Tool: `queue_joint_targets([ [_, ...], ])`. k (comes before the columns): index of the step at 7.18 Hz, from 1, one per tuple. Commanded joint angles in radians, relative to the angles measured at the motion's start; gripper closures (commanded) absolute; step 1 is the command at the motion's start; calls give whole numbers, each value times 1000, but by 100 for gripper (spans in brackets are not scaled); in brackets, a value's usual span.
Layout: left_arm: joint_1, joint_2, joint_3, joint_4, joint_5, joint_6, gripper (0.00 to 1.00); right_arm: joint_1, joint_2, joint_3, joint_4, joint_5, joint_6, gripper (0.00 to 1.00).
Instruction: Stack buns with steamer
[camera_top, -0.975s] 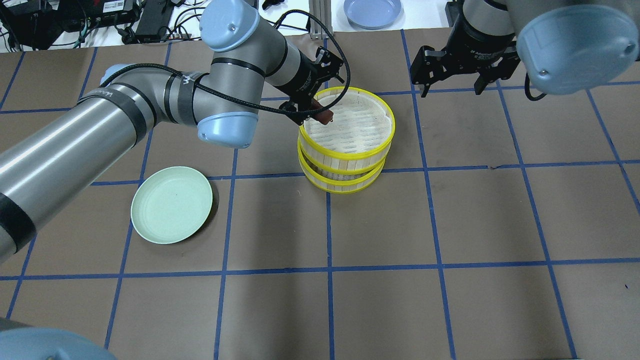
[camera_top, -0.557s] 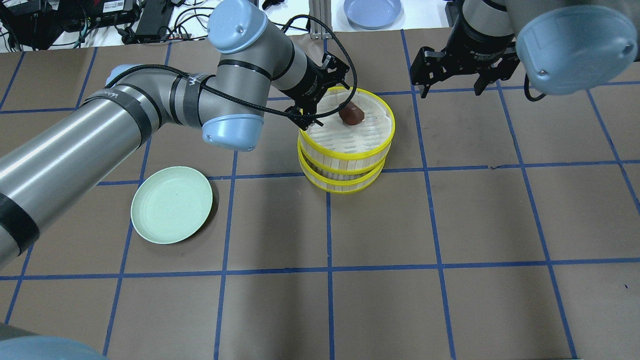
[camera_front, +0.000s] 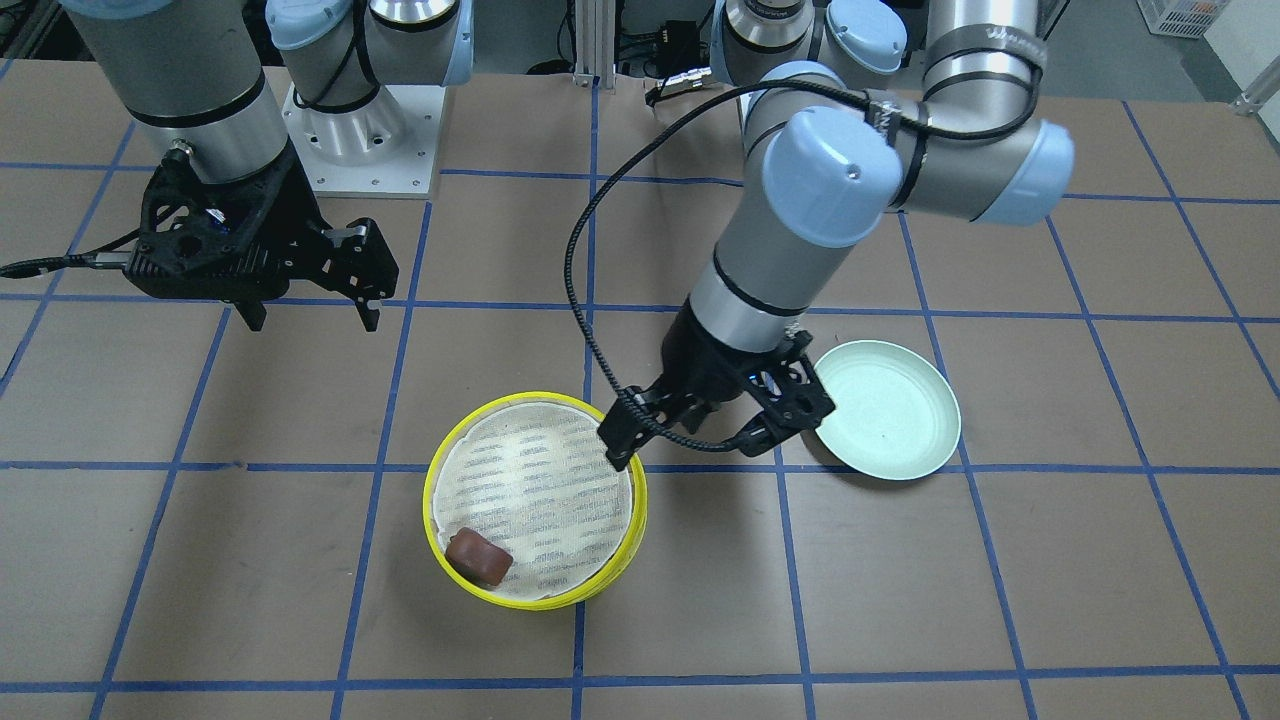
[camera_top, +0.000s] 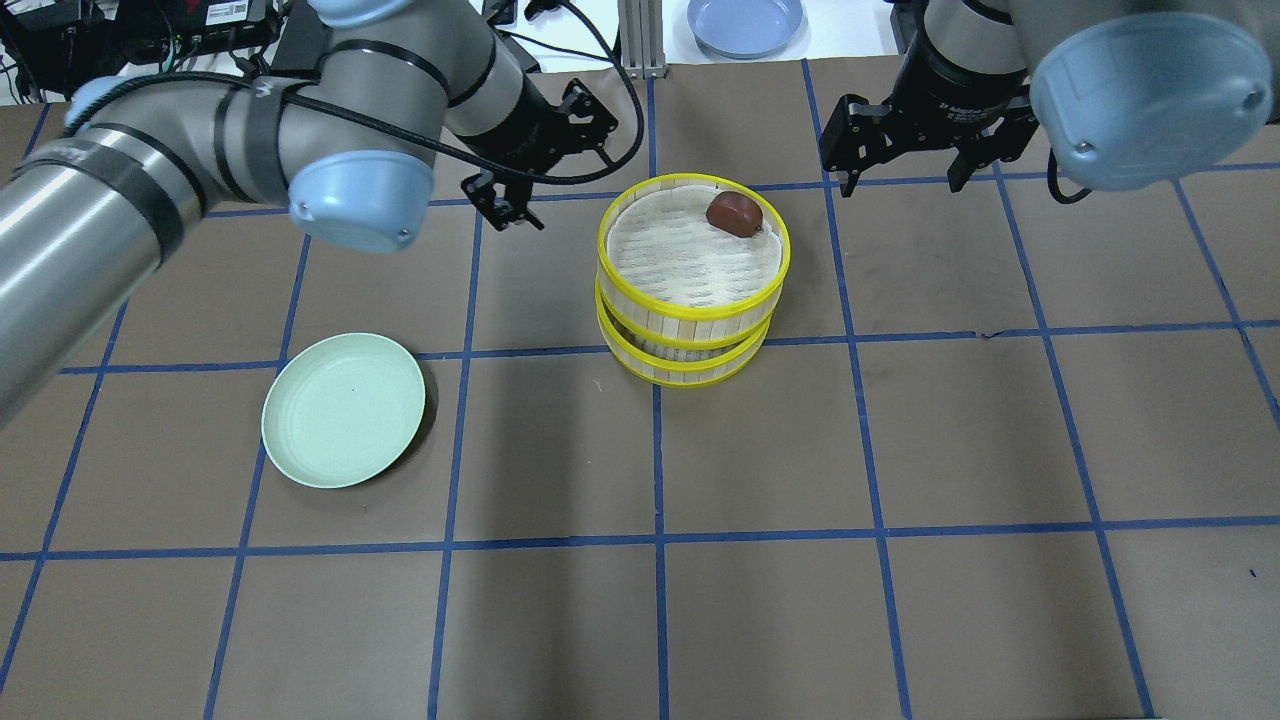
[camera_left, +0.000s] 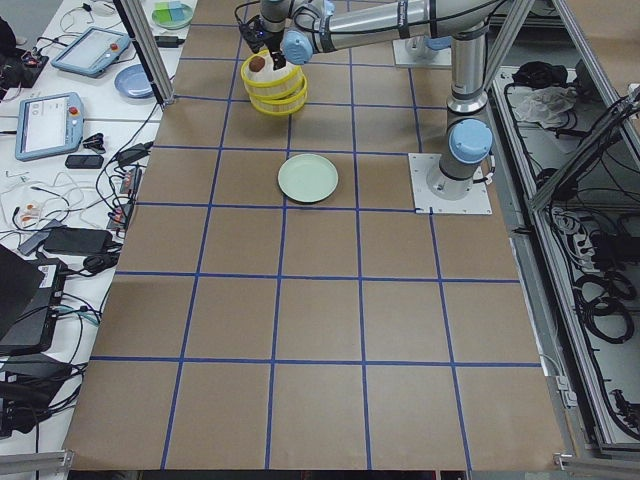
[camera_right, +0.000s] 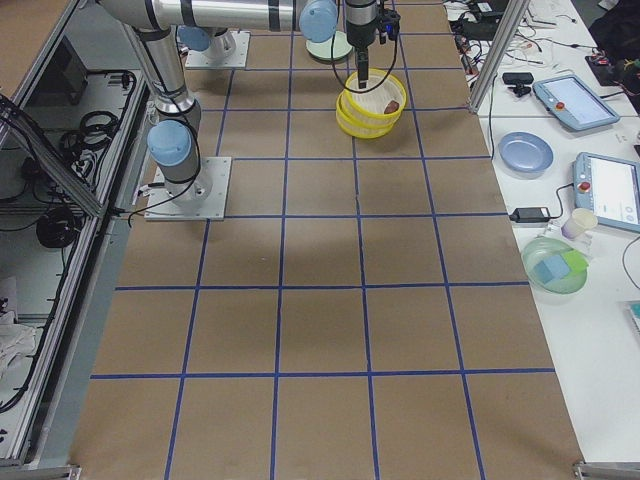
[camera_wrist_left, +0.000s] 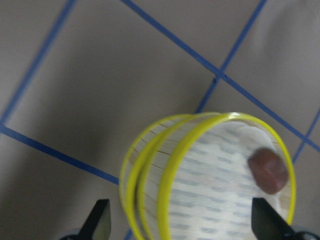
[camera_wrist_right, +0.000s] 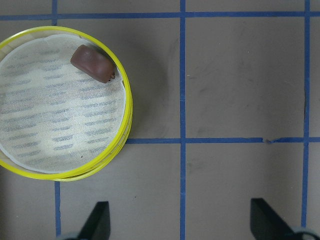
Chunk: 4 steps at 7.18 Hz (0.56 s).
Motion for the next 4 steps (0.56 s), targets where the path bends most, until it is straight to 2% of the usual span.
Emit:
queue_joint_targets([
  [1,119,68,15,-178,259,340,0,0,-1,0,-3,4,0,0],
  [2,144,91,14,-213,337,414,0,0,-1,0,-5,1,-1,0],
  [4,216,137,2,-235,341,511,0,0,-1,0,-11,3,2,0],
])
